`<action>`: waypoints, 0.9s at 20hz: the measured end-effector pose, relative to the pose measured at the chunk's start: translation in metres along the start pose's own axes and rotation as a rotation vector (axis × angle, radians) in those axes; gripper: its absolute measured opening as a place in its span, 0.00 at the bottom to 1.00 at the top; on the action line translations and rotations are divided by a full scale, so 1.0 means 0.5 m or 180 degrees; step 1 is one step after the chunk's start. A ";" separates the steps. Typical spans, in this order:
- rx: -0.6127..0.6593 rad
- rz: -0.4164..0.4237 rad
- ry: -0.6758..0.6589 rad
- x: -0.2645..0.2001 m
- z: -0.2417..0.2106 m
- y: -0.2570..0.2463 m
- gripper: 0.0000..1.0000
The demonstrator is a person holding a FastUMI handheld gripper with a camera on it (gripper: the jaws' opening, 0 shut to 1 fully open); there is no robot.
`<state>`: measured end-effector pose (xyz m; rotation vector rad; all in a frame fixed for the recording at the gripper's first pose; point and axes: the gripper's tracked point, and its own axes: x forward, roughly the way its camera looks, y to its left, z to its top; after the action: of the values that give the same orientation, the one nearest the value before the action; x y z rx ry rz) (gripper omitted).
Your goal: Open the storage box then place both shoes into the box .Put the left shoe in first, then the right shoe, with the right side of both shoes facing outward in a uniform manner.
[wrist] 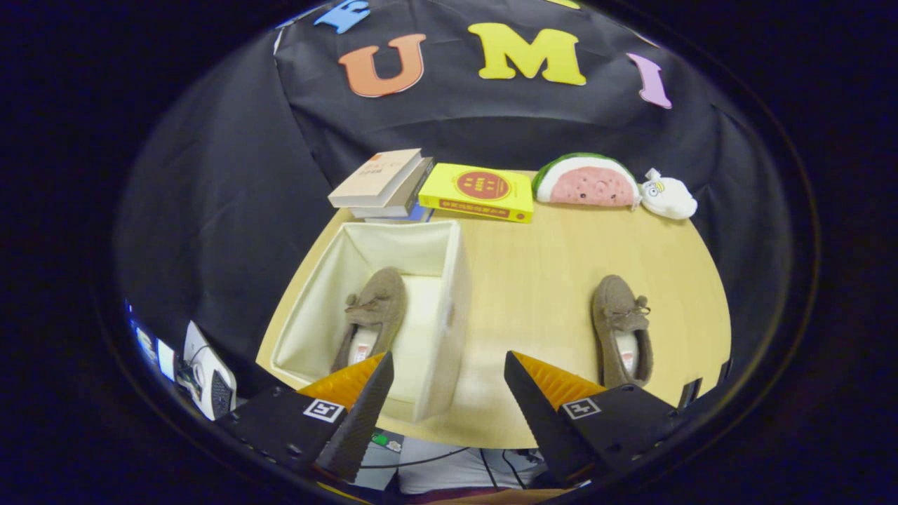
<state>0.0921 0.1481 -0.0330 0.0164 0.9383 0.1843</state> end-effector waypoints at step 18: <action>0.0357 -0.0488 0.0659 0.169 -0.072 -0.542 0.73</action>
<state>0.1527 -0.1073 -0.1474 0.0292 1.1510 -0.0094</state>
